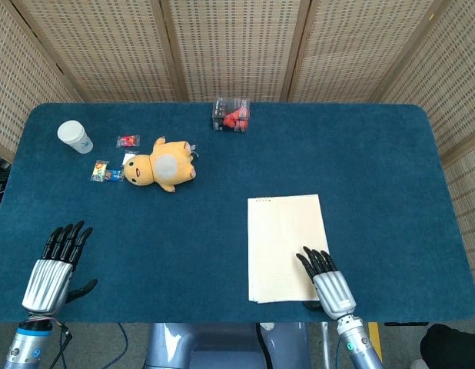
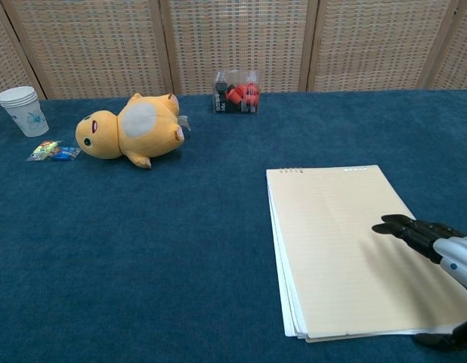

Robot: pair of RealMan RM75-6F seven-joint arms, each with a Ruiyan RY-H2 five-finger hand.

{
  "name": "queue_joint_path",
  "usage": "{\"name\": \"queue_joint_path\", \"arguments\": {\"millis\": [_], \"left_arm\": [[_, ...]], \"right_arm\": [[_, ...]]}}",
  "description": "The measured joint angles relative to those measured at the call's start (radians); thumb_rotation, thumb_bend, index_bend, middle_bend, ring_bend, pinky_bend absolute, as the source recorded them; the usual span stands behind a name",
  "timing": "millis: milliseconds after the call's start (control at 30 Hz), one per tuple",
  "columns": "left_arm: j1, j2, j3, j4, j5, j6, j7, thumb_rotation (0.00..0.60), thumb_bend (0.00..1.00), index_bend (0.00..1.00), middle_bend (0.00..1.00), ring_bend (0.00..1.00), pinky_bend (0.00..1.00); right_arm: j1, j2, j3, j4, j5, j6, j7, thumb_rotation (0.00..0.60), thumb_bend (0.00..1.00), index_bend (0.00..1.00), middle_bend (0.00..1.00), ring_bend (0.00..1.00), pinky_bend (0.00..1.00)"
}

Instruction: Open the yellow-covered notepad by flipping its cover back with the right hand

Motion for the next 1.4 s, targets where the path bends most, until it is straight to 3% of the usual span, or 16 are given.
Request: {"name": "queue_joint_path", "arguments": {"millis": [133,300,567,967,1400], "left_arm": [[0.0,0.0,0.001,0.0,-0.001,-0.002,-0.001,0.6,0.06,0.0,0.0,0.0,0.04],[-0.001,-0.001,0.001,0.0,0.004,0.002,-0.017,0.6,0.06,0.0,0.0,0.0,0.04],[-0.002,-0.008,0.003,0.01,0.014,0.007,-0.027,0.6,0.06,0.0,0.0,0.0,0.04],[-0.003,-0.012,0.007,0.013,0.015,0.001,-0.022,0.6,0.06,0.0,0.0,0.0,0.05],[-0.005,-0.017,0.008,0.017,0.014,-0.003,-0.021,0.6,0.06,0.0,0.0,0.0,0.05]], "right_arm": [[0.004,-0.016,0.007,0.022,0.006,-0.001,0.002,0.6,0.16,0.06,0.0,0.0,0.0],[0.009,-0.034,0.017,0.047,0.009,0.006,0.007,0.6,0.31,0.07,0.0,0.0,0.0],[0.014,-0.055,0.028,0.089,0.011,0.02,0.044,0.6,0.42,0.07,0.0,0.0,0.0],[0.023,-0.077,0.039,0.143,0.009,0.033,0.103,0.6,0.43,0.07,0.0,0.0,0.0],[0.035,-0.108,0.049,0.191,-0.001,0.057,0.168,0.6,0.52,0.07,0.0,0.0,0.0]]}}
